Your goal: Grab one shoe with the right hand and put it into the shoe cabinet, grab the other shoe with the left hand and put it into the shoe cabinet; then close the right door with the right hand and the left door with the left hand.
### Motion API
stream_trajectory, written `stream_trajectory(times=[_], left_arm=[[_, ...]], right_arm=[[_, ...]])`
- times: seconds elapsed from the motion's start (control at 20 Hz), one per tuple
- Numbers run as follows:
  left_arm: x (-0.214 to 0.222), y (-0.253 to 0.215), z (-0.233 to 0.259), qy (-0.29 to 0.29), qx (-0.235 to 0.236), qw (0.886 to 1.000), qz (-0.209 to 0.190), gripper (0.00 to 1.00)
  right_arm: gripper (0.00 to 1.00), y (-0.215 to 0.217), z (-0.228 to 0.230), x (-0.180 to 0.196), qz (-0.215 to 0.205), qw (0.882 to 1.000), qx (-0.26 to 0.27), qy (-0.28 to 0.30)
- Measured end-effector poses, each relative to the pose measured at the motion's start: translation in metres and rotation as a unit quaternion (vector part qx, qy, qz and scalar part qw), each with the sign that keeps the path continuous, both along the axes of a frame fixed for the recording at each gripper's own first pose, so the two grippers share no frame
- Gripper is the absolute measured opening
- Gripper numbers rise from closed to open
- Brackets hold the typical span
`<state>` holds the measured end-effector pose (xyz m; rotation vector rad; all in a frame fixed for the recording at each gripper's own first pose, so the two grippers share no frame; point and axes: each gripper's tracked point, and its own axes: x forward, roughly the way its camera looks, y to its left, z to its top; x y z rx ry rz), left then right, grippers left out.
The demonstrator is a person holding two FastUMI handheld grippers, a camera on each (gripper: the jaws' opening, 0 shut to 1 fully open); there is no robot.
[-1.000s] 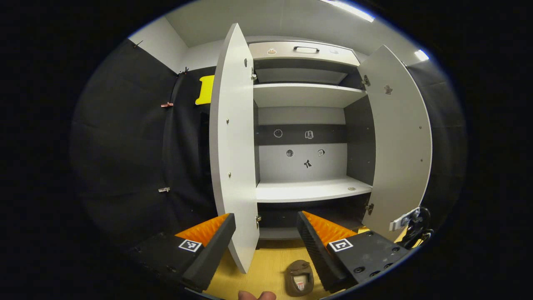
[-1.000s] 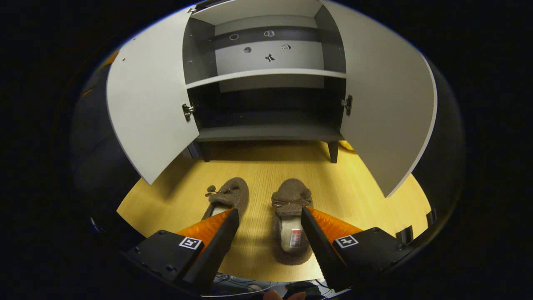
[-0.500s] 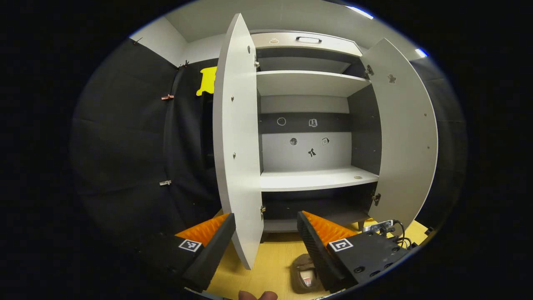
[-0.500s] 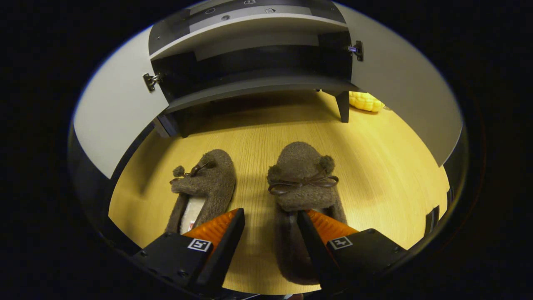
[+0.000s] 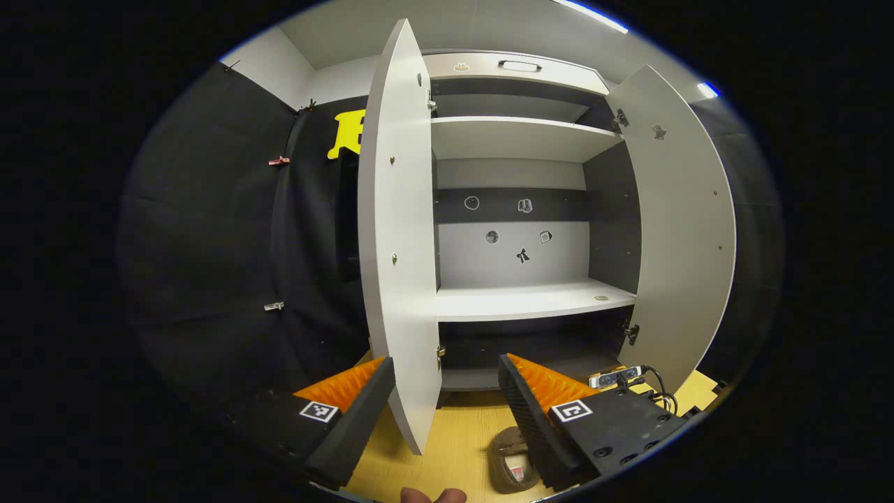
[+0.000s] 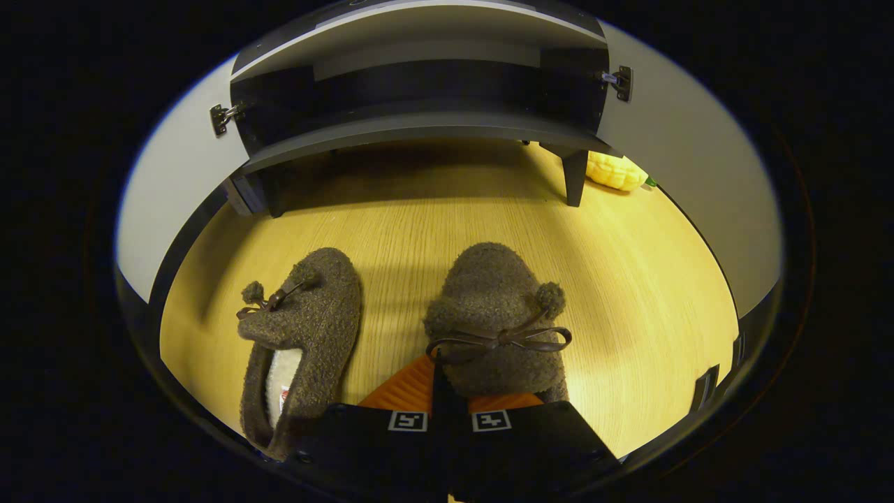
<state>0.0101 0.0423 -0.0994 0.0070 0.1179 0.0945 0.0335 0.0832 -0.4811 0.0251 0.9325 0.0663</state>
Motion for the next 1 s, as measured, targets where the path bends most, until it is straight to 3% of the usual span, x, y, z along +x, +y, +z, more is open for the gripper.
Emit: stream_trajectory(times=[0.45, 0.65, 1.0], left_arm=[[-0.002, -0.009, -0.004, 0.017, -0.007, 1.0, -0.005, 0.95], [0.001, -0.016, 0.0, 0.019, -0.008, 1.0, -0.014, 0.95], [0.009, -0.027, 0.012, 0.012, -0.016, 0.999, -0.031, 0.95]], right_arm=[[0.08, -0.007, 0.102, -0.008, 0.021, 0.998, 0.041, -0.044], [0.08, -0.011, 0.169, -0.004, 0.015, 0.996, 0.064, -0.058], [0.08, -0.016, 0.303, 0.031, 0.015, 0.988, 0.073, -0.136]])
